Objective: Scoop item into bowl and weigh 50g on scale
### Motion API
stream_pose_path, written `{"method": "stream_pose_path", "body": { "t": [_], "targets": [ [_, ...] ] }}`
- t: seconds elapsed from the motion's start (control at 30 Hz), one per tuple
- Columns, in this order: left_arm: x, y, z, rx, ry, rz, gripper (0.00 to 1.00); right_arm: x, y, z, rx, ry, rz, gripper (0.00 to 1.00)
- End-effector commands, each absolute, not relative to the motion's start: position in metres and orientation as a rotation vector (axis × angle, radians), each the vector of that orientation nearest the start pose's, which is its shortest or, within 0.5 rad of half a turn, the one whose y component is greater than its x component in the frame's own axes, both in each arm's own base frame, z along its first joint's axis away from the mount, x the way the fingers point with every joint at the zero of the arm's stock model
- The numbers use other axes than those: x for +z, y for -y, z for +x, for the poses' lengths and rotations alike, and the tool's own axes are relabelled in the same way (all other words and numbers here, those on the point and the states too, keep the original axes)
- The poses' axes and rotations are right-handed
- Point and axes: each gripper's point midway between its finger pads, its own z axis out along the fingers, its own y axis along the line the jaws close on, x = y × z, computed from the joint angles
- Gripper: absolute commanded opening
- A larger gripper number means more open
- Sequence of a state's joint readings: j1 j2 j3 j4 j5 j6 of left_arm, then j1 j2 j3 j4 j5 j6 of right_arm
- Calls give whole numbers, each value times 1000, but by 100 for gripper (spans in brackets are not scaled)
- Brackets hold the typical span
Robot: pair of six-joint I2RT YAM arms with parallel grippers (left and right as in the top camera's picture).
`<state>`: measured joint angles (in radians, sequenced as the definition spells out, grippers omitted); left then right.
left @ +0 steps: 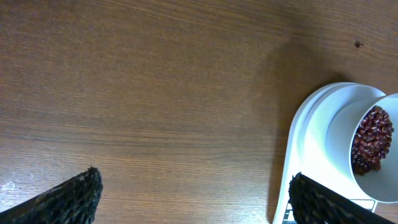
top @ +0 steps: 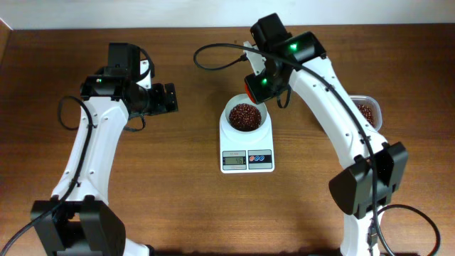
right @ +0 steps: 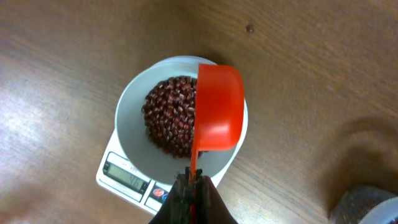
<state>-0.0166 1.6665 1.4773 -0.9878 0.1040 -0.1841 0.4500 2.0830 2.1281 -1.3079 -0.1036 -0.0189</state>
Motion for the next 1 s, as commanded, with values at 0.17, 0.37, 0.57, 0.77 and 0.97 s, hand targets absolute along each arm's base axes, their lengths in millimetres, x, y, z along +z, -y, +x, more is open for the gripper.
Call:
{"method": "stream_pose_path", "body": {
  "t": [0.17, 0.37, 0.57, 0.77, 0.97],
  "targets": [
    [159, 24, 390, -193, -2758, -205, 99, 203, -225, 397, -75, -2723, -707, 4],
    [159, 24, 390, -193, -2758, -205, 99, 205, -180, 418, -193, -2745, -485, 4],
    [159, 24, 390, -193, -2758, -205, 99, 195, -34, 417, -214, -2967, 124, 4],
    [159, 24, 390, -193, -2758, -205, 99, 163, 60, 394, -259, -3054, 542, 4],
    [159, 24, 390, -193, -2758, -205, 99, 97, 64, 389, -269, -3100, 562, 4]
  ]
}}
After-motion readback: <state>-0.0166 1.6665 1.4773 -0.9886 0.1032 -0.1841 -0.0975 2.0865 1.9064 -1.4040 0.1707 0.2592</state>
